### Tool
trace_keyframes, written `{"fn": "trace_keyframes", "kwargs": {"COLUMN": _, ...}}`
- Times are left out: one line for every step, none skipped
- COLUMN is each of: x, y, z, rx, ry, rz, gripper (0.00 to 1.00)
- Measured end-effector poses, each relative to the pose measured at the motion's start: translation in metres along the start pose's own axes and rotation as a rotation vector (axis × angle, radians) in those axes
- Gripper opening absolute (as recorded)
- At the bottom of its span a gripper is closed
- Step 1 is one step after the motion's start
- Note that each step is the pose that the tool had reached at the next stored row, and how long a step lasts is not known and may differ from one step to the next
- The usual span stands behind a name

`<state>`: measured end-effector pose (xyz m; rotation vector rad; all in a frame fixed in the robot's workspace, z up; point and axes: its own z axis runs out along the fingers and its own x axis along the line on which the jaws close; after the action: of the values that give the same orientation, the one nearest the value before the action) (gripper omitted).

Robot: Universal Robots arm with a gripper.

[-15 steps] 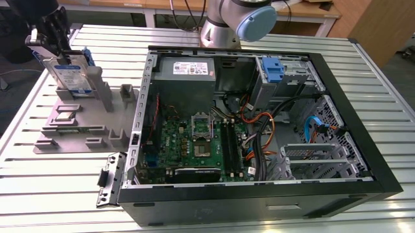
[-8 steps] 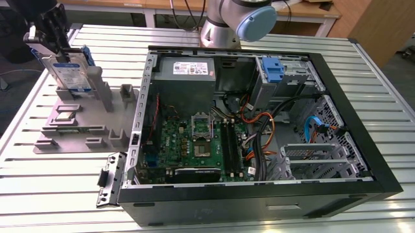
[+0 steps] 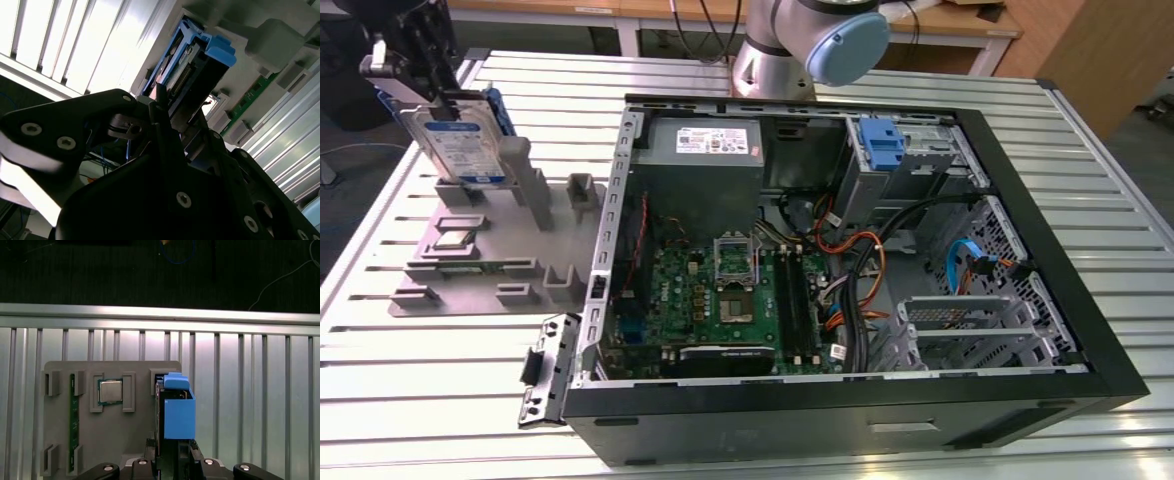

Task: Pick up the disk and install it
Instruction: 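Pick up the disk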

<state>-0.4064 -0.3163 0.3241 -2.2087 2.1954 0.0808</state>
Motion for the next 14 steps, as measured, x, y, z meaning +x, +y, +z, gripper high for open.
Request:
{"fn": "trace_keyframes", "kwargs": {"x": 0.0000, "y": 0.0000, "z": 0.0000, "rx": 0.0000, "ry": 0.0000, "rz": 0.000, "gripper": 0.35}}
{"fn": "trace_keyframes", "kwargs": {"x": 0.0000, "y": 0.0000, "z": 0.0000, "rx": 0.0000, "ry": 0.0000, "rz": 0.000, "gripper": 0.35}}
{"fn": "trace_keyframes", "kwargs": {"x": 0.0000, "y": 0.0000, "z": -0.0001, "rx": 0.0000, "ry": 0.0000, "rz": 0.000, "gripper": 0.35}}
{"fn": "trace_keyframes", "kwargs": {"x": 0.0000, "y": 0.0000, "z": -0.0001, "rx": 0.0000, "ry": 0.0000, "rz": 0.000, "gripper": 0.35}}
{"fn": "trace_keyframes", "kwargs": {"x": 0.0000, "y": 0.0000, "z": -0.0002, "rx": 0.0000, "ry": 0.0000, "rz": 0.000, "gripper": 0.35}}
{"fn": "trace_keyframes", "kwargs": {"x": -0.0001, "y": 0.0000, "z": -0.0011, "rx": -0.0007, "ry": 0.0003, "rz": 0.000, "gripper": 0.35}}
{"fn": "trace_keyframes", "kwargs": {"x": -0.0001, "y": 0.0000, "z": -0.0022, "rx": -0.0005, "ry": 0.0002, "rz": 0.000, "gripper": 0.35}}
{"fn": "trace_keyframes", "kwargs": {"x": -0.0002, "y": 0.0000, "z": -0.0037, "rx": -0.0002, "ry": 0.0001, "rz": 0.000, "gripper": 0.35}}
{"fn": "trace_keyframes", "kwargs": {"x": -0.0003, "y": 0.0001, "z": -0.0057, "rx": -0.0001, "ry": 0.0000, "rz": 0.000, "gripper": 0.35}}
{"fn": "trace_keyframes", "kwargs": {"x": -0.0004, "y": 0.0001, "z": -0.0079, "rx": 0.0000, "ry": 0.0000, "rz": 0.000, "gripper": 0.35}}
{"fn": "trace_keyframes", "kwargs": {"x": -0.0006, "y": 0.0002, "z": -0.0103, "rx": -0.0001, "ry": 0.0000, "rz": 0.000, "gripper": 0.35}}
{"fn": "trace_keyframes", "kwargs": {"x": -0.0007, "y": 0.0002, "z": -0.0130, "rx": -0.0001, "ry": 0.0000, "rz": 0.000, "gripper": 0.35}}
{"fn": "trace_keyframes", "kwargs": {"x": -0.0009, "y": 0.0003, "z": -0.0159, "rx": -0.0001, "ry": 0.0001, "rz": 0.000, "gripper": 0.35}}
{"fn": "trace_keyframes", "kwargs": {"x": -0.0010, "y": 0.0003, "z": -0.0183, "rx": 0.0001, "ry": 0.0000, "rz": 0.000, "gripper": 0.35}}
